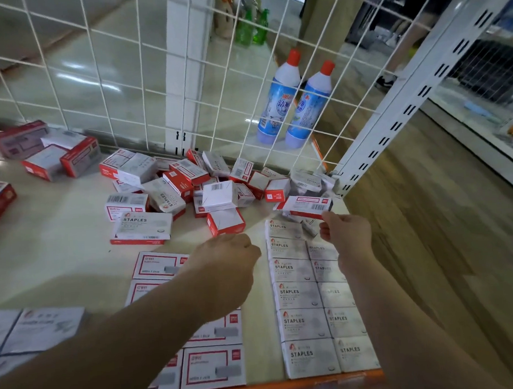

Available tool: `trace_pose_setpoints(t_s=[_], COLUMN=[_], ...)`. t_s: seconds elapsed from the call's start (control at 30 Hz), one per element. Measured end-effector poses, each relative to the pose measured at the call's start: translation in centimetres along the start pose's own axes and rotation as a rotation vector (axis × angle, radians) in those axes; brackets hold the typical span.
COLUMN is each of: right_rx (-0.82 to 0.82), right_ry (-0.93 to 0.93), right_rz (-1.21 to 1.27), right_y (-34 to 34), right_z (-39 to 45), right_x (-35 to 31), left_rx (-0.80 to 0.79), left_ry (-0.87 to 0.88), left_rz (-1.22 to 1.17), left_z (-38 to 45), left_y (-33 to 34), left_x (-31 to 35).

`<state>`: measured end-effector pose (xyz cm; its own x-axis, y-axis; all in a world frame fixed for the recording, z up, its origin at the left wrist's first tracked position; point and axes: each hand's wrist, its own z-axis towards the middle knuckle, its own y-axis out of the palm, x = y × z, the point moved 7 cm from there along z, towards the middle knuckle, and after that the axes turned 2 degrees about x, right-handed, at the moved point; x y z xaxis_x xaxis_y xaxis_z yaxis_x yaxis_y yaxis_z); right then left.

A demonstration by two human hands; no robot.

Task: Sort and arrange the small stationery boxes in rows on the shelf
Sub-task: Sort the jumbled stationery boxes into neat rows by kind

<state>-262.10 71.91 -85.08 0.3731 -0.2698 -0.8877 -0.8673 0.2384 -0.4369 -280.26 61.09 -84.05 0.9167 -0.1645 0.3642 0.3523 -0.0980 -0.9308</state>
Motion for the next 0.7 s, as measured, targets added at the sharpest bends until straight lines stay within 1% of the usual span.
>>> trace_pose_setpoints(t_s=[0.23,0.43,0.57,0.7], right_rx=[0.03,-0.007,-0.039,-0.025], right_ry=[0.001,0.022,-0.01,-0.03], right_rz=[-0.049,-0.067,-0.123,-0.143], right_y=[0.5,0.9,1.6,1.4], right_z=[1.3,2.1,2.6,3.1], right_x=[0.3,1.2,1.8,2.3], left_rx=[0.025,0.008,0.001,0.004], left_ry=[0.006,0.003,0.016,0.014], left_rz=[-0.017,-0.06,-0.087,-0.097], left_z=[0.3,1.0,1.2,1.4], left_y=[0.6,1.5,2.0,2.3], left_x=[-0.3,0.0,0.2,0.1])
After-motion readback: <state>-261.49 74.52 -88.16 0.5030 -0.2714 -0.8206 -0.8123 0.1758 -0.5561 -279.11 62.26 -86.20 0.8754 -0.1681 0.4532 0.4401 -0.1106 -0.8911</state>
